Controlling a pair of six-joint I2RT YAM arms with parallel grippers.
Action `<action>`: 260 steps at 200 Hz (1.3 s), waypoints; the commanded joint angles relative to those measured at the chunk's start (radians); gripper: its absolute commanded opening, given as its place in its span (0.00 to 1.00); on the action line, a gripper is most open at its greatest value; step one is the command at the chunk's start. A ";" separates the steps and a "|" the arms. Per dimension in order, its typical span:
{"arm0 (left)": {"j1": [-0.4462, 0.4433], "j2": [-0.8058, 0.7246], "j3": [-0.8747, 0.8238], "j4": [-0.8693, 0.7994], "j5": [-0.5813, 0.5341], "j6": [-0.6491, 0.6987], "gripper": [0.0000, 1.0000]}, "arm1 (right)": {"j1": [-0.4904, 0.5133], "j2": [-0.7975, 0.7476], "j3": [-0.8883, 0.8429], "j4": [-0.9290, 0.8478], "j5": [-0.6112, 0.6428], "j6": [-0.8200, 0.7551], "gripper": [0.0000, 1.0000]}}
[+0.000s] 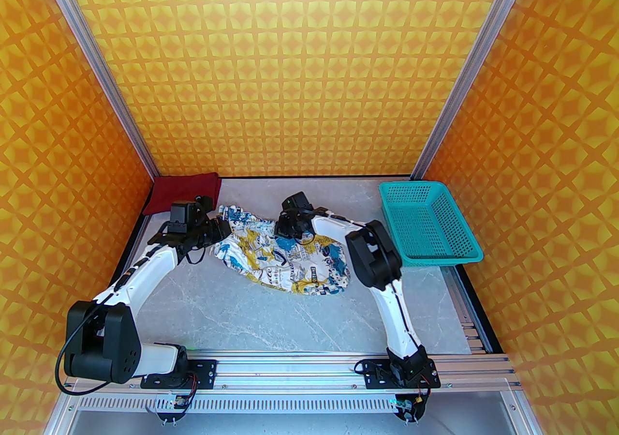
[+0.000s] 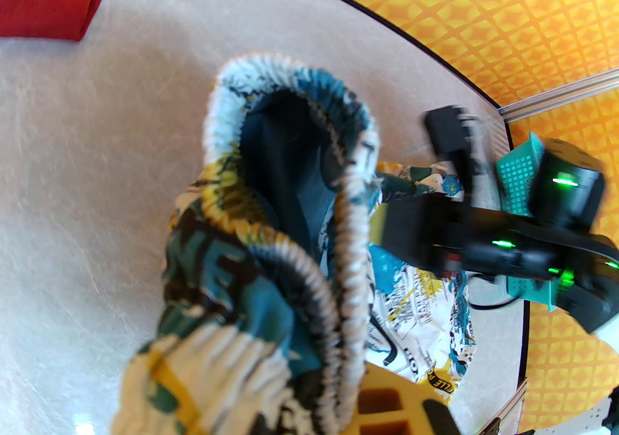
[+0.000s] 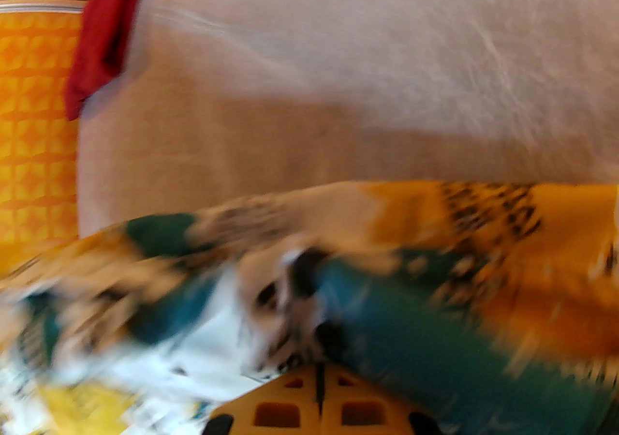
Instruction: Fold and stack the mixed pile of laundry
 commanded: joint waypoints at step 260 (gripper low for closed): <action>-0.164 0.076 0.326 -0.341 -0.287 0.133 0.00 | 0.200 -0.472 -0.620 0.198 -0.105 0.260 0.00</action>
